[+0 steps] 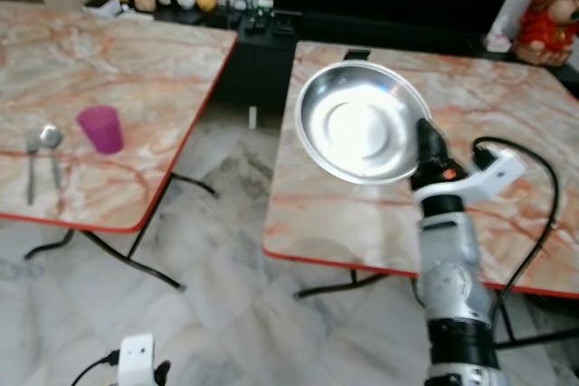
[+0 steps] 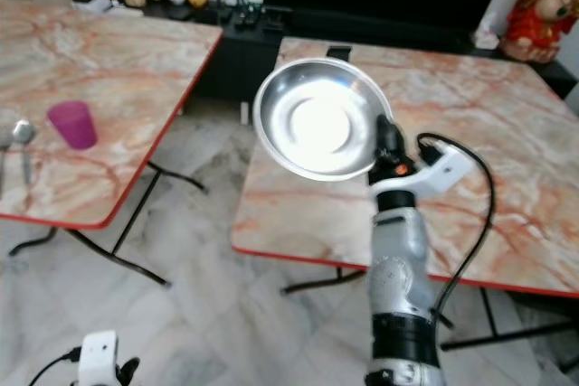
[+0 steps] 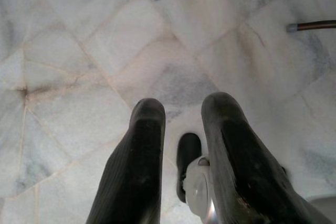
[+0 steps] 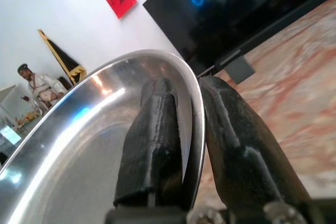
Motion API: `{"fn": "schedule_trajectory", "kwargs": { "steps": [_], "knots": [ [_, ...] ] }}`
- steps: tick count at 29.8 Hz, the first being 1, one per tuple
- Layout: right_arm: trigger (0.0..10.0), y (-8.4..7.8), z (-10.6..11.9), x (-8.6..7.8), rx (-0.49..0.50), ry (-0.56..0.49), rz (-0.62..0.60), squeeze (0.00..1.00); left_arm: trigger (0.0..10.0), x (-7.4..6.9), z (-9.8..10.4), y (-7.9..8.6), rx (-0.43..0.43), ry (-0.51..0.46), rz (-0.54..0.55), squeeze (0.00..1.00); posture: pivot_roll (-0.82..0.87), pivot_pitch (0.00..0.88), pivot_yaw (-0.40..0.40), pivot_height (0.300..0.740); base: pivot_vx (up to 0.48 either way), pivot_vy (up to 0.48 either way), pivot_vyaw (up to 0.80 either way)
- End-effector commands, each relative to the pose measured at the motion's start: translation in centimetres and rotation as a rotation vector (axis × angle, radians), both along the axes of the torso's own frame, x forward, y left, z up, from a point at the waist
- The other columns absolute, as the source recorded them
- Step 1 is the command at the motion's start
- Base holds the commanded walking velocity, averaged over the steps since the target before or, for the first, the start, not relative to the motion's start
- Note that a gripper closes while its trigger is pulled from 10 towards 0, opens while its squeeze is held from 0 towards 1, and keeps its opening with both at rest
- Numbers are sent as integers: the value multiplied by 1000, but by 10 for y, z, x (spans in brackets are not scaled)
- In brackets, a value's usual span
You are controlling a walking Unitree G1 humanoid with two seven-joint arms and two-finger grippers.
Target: Setting the table
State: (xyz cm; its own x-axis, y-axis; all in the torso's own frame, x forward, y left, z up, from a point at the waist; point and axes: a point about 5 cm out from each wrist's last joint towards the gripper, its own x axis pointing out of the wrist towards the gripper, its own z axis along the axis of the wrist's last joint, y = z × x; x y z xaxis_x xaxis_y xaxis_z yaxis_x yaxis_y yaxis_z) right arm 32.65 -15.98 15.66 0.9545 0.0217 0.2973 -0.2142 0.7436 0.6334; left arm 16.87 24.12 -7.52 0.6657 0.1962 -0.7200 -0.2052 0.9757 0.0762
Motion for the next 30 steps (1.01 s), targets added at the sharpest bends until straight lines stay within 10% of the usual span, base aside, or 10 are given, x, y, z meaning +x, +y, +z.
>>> {"fn": "schedule_trajectory", "kwargs": {
  "steps": [1,30],
  "knots": [
    [10000,-12,4,-1,-9,-15,-44,0,10000,-3,-4,-7,-20,19,-2,0,7,0,-74,740,0,-307,0],
    [10000,-14,2,-1,-5,1,-66,0,10000,-3,-4,-7,-69,16,20,0,5,0,-72,740,0,-137,0]
  ]
}}
